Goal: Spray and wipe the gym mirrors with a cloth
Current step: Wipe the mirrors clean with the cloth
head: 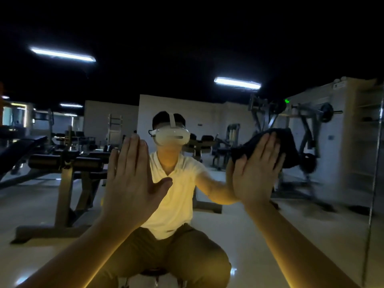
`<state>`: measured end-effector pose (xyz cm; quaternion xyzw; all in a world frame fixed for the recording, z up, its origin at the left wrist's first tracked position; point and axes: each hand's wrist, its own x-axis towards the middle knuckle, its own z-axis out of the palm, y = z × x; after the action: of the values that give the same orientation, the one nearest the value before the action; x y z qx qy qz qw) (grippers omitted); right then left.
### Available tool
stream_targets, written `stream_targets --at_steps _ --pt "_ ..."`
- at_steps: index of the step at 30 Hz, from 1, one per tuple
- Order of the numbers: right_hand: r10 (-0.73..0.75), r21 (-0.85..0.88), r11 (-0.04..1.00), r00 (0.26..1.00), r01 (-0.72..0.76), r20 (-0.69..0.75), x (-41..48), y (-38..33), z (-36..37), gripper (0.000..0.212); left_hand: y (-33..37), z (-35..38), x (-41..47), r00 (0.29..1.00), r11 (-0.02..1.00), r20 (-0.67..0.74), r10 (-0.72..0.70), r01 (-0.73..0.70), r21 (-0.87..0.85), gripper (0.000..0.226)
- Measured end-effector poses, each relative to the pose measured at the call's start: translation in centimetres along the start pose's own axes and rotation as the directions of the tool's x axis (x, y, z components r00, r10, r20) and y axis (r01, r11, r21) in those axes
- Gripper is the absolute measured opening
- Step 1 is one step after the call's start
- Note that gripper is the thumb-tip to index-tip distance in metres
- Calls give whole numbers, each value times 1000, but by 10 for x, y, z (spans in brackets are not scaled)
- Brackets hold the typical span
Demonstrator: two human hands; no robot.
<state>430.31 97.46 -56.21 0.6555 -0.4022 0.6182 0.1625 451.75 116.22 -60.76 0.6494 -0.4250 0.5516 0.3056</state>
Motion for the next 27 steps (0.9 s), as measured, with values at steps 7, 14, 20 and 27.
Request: stream_targets --at_steps 7,14,20,27 --pt "-318 71 947 947 313 56 -41 -97 9 74 -13 -12 -40 999 999 -27 -25 24 -39 96" --pt "-777 96 629 616 772 133 -91 -139 17 74 -33 -13 -66 999 1000 33 6 -6 -15 91" --pt "-767 41 632 615 774 183 -58 -71 8 69 -11 -13 -54 991 999 127 -35 30 43 119" --pt "-300 25 954 948 300 108 -55 34 7 70 -6 -7 -57 989 997 126 -76 72 33 125"
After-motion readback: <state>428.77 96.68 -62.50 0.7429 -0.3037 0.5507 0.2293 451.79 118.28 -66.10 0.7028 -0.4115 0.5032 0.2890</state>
